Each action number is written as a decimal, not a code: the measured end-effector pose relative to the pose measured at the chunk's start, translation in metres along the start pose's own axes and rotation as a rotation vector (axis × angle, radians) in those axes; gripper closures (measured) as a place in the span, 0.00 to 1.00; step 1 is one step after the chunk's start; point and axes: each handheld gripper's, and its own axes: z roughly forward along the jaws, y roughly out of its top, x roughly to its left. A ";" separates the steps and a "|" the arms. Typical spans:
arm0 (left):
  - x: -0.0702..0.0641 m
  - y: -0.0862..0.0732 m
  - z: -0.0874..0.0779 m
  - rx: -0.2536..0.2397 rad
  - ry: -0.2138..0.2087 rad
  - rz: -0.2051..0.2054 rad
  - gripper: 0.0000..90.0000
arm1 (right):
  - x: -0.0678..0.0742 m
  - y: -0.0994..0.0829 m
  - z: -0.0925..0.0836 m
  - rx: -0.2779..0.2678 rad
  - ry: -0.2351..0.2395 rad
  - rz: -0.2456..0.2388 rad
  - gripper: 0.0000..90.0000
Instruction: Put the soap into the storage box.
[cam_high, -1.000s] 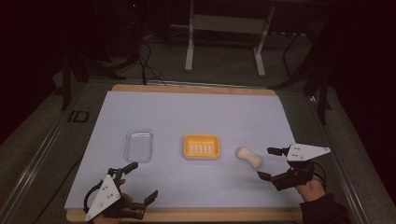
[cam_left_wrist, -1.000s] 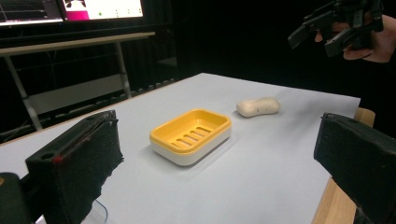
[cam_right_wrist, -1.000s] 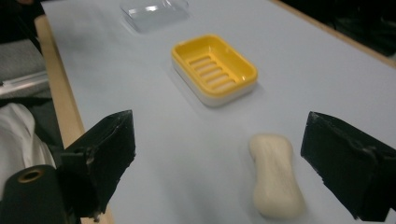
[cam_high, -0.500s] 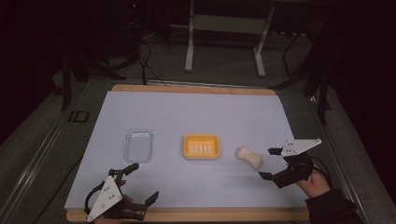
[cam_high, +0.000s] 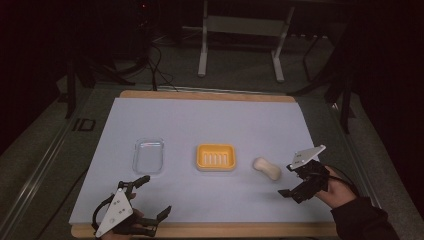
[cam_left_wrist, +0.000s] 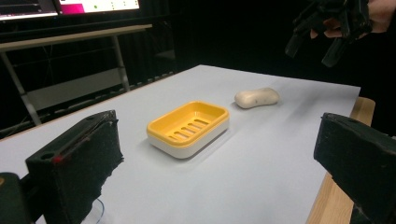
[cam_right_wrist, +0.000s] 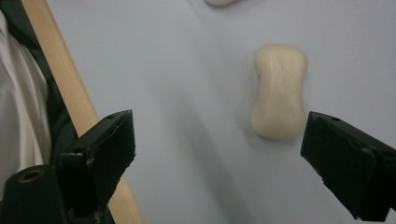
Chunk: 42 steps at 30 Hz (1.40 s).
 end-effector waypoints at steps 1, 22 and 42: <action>0.000 0.000 0.000 0.000 0.000 0.001 0.01 | 0.000 0.000 0.001 0.022 0.008 0.000 0.11; 0.000 0.000 0.001 0.005 0.001 0.004 0.01 | -0.004 -0.001 0.020 0.260 0.036 0.044 0.11; 0.000 0.000 0.002 0.008 -0.002 0.005 0.01 | -0.015 -0.002 0.032 0.479 0.067 0.110 0.11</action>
